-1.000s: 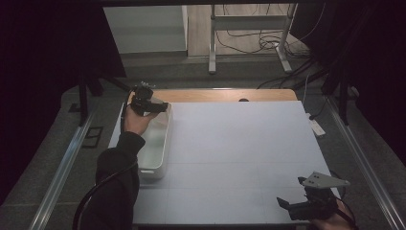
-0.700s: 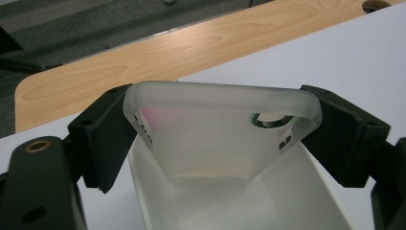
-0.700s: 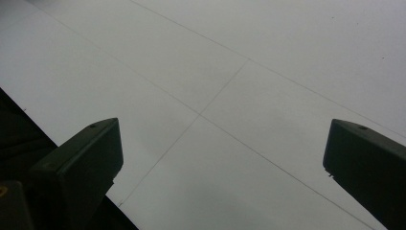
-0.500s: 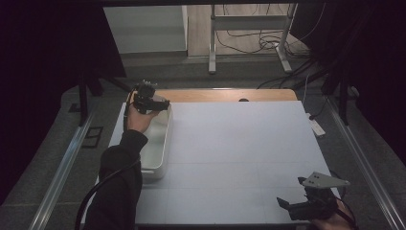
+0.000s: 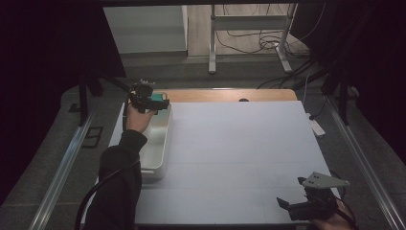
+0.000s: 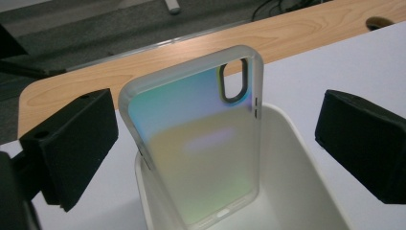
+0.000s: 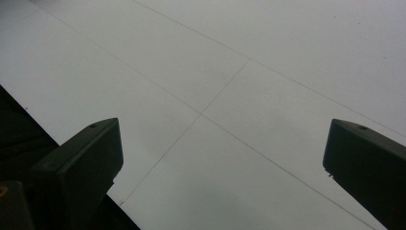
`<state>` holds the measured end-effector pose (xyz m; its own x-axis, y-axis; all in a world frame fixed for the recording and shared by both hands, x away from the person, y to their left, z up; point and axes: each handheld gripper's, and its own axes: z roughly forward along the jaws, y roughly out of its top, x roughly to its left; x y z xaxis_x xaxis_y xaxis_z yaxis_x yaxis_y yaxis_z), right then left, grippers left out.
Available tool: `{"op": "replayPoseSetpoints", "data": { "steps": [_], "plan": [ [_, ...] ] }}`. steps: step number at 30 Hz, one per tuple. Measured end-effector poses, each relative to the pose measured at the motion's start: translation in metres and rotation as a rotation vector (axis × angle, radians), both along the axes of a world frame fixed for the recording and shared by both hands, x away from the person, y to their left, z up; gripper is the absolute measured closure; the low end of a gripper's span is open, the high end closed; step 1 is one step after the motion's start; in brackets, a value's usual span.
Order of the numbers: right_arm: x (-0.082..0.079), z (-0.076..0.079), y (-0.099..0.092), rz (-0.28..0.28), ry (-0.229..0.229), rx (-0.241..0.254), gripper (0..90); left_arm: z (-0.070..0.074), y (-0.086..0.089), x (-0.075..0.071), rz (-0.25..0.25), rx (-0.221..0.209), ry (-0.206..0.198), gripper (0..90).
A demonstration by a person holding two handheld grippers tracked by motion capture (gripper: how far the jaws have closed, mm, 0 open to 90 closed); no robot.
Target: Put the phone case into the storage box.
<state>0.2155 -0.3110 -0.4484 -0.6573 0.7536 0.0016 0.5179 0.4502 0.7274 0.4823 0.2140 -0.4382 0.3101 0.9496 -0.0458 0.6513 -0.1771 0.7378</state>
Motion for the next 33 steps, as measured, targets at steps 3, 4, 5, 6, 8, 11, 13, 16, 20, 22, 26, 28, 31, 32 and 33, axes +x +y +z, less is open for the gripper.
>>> {"op": "replayPoseSetpoints", "data": {
  "steps": [3, 4, 5, 6, 8, 11, 13, 16, 20, 22, 26, 28, 31, 32, 33],
  "plan": [
    [0.000, 0.000, 0.000, -0.001, 0.000, 0.001, 0.1, 0.001, 0.002, -0.001, -0.005, -0.010, -0.002, 1.0],
    [0.000, 0.000, 0.000, 0.000, 0.000, 0.000, 0.2, 0.002, 0.002, -0.001, -0.003, -0.009, -0.002, 1.1],
    [0.000, 0.000, 0.000, 0.000, 0.000, 0.000, 0.2, 0.002, 0.002, -0.001, -0.003, -0.009, -0.002, 1.2],
    [0.000, 0.000, 0.000, 0.000, 0.000, 0.000, 0.1, 0.002, 0.003, -0.002, -0.004, -0.013, -0.004, 1.2],
    [0.000, 0.000, 0.000, -0.001, 0.000, 0.000, 0.1, 0.003, 0.004, -0.002, -0.007, -0.018, -0.005, 1.3],
    [0.000, 0.000, 0.000, -0.003, 0.001, 0.002, 0.1, 0.005, 0.004, -0.004, -0.016, -0.018, -0.008, 1.3],
    [0.000, 0.000, 0.000, -0.004, 0.001, 0.002, 0.0, 0.006, 0.004, -0.005, -0.018, -0.017, -0.012, 1.2],
    [0.000, 0.000, 0.000, -0.005, 0.002, 0.003, 0.0, 0.008, 0.004, -0.006, -0.022, -0.017, -0.019, 1.2],
    [0.000, 0.000, 0.000, -0.008, 0.003, 0.004, 0.0, 0.011, 0.004, -0.008, -0.031, -0.022, -0.025, 1.1],
    [0.000, 0.000, 0.000, -0.009, 0.004, 0.005, 0.0, 0.012, 0.005, -0.009, -0.039, -0.026, -0.028, 1.1],
    [0.001, 0.000, 0.000, -0.011, 0.005, 0.004, 0.0, 0.014, 0.005, -0.013, -0.059, -0.036, -0.034, 0.9],
    [0.001, 0.000, 0.000, -0.010, 0.005, 0.004, 0.0, 0.013, 0.005, -0.014, -0.068, -0.035, -0.034, 0.8],
    [0.001, 0.000, 0.000, -0.011, 0.007, 0.005, 0.0, 0.013, 0.005, -0.016, -0.080, -0.042, -0.035, 0.8],
    [0.001, 0.000, 0.000, -0.011, 0.008, 0.005, 0.0, 0.013, 0.005, -0.017, -0.084, -0.044, -0.037, 0.8],
    [0.001, 0.000, 0.000, -0.012, 0.008, 0.005, 0.0, 0.013, 0.006, -0.018, -0.088, -0.044, -0.038, 0.8]
  ]
}}
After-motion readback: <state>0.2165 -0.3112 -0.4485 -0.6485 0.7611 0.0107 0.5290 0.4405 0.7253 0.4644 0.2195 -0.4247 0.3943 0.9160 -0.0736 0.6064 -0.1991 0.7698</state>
